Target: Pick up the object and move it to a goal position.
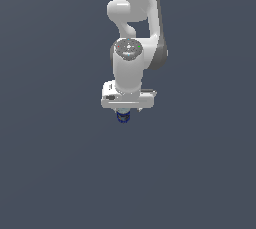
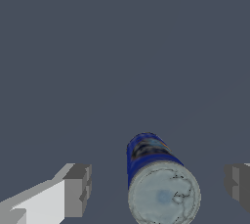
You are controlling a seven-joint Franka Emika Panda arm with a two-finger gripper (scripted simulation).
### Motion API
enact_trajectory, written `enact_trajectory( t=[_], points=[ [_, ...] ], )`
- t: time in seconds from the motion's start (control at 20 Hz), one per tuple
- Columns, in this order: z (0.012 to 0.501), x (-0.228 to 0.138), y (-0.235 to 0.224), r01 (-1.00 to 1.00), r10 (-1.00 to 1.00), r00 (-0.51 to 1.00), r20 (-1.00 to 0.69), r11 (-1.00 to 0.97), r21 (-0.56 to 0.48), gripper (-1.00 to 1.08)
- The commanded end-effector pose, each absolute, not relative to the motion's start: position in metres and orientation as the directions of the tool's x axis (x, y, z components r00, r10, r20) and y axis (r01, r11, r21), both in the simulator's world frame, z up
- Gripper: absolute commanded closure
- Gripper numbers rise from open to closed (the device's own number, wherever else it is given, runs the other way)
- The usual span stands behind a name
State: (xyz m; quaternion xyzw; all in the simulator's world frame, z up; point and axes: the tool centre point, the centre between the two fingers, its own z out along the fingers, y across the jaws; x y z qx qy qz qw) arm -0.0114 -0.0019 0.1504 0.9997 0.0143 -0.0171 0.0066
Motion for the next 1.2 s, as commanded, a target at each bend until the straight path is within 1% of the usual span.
enact_trajectory(
  t=[0.0,0.4,0.7,1.15],
  points=[
    [0.1504,-0.0114,-0.0019,0.029,0.028,0.999,-0.034,-1.0,0.013,-0.92],
    [0.1546,-0.0106,0.002,-0.001,0.0,1.0,-0.022,-1.0,-0.017,-0.92],
    [0.1548,-0.0105,0.002,-0.003,-0.002,1.0,-0.022,-1.0,-0.018,-0.92],
    [0.151,-0.0163,-0.0013,0.058,0.058,0.998,-0.018,-0.998,-0.017,-0.92]
  ],
)
